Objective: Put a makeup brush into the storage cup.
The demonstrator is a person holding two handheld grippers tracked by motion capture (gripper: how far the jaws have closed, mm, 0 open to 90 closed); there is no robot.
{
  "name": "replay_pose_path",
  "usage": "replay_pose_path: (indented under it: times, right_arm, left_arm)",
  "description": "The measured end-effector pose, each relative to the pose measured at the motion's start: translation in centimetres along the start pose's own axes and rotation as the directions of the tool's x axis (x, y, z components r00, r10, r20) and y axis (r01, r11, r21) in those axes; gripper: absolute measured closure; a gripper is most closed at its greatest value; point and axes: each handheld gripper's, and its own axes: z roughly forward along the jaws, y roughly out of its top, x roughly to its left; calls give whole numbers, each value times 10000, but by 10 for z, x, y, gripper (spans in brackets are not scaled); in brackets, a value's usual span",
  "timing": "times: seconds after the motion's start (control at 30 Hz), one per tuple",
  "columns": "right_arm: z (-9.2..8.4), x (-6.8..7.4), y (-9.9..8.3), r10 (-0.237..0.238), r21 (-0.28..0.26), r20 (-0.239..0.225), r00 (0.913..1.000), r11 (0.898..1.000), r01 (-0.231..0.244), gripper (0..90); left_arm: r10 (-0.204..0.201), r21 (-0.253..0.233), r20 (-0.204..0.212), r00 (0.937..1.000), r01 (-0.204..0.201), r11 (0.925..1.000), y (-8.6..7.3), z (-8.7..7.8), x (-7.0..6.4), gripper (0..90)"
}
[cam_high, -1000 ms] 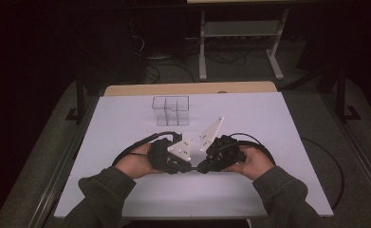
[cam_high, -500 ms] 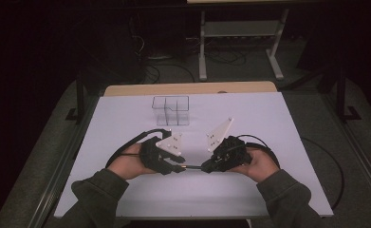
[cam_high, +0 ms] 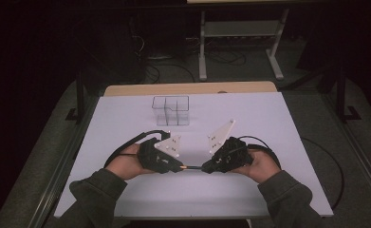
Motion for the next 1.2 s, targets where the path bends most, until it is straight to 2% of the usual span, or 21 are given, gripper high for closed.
replay_pose_path:
  times: [0.27, 0.33, 0.43, 0.63, 0.77, 0.8, 0.83, 0.87, 0.9, 0.93, 0.97, 1.0, 1.03, 1.07, 1.1, 1.13, 1.2]
  right_arm:
    - [6, 0, 4, 131, 471, 7, 9999, 9988, -131, 756]
    - [8, 3, 8, -31, 719, 171, 9998, 9974, 18, 756]
    - [10, 3, 10, -55, 811, 193, 9998, 9967, 40, 756]
    - [17, 2, 16, -199, 1276, 158, 9997, 9917, 178, 827]
    - [20, 3, 15, -282, 1327, 207, 9994, 9908, 253, 834]
    - [20, 3, 12, -241, 1158, 171, 9996, 9930, 219, 835]
    - [21, 3, 10, -174, 1105, 199, 9996, 9938, 151, 835]
    - [21, 3, 8, -153, 1077, 266, 9995, 9941, 123, 835]
    - [21, 3, 8, -153, 1077, 266, 9995, 9941, 123, 835]
    - [20, 3, 4, -55, 763, 326, 9995, 9971, 30, 836]
    - [20, 3, 4, -55, 763, 326, 9995, 9971, 30, 836]
    - [18, 3, -1, 55, 341, 360, 9993, 9994, -67, 836]
    - [18, 3, -1, 55, 341, 360, 9993, 9994, -67, 836]
    - [16, 4, -4, 137, -99, 433, 9990, 9999, -133, 836]
    - [16, 4, -5, 157, -330, 462, 9988, 9994, -141, 836]
    - [16, 4, -5, 157, -330, 462, 9988, 9994, -141, 836]
    - [15, 4, -7, 122, -843, 555, 9984, 9964, -75, 836]
  left_arm:
    - [128, 239, -55, 9999, -127, 9996, 1, -1, -2, 831]
    - [137, 242, -138, 9998, -133, 9996, 1, -4, -2, 832]
    - [207, 302, -145, 9997, -202, 9993, 2, -5, -2, 833]
    - [299, 339, -165, 9994, -293, 9990, 5, -6, -3, 833]
    - [201, 231, -179, 9996, -197, 9995, 4, -5, -4, 826]
    - [-18, 99, -187, 9998, 20, 9999, 1, -5, -4, 784]
    - [-18, 99, -187, 9998, 20, 9999, 1, -5, -4, 736]
    - [-268, -25, -275, 9993, 268, 9996, -3, -6, -3, 699]
    - [-268, -25, -275, 9993, 268, 9996, -3, -6, -3, 671]
    - [-568, -304, -256, 9981, 560, 9980, -9, -7, -1, 663]
    - [-568, -304, -256, 9981, 560, 9980, -9, -7, -1, 657]
    - [-725, -487, -226, 9971, 714, 9963, -11, -8, -1, 644]
    - [-858, -623, -185, 9961, 845, 9945, -14, -9, 0, 644]
    - [-995, -756, -108, 9950, 984, 9923, -16, -9, 1, 634]
    - [-1096, -874, -59, 9940, 1087, 9902, -18, -8, 1, 633]
    - [-1181, -937, -50, 9930, 1171, 9887, -19, -8, 2, 633]
    - [-1252, -1115, -23, 9921, 1242, 9860, -21, -7, 2, 634]
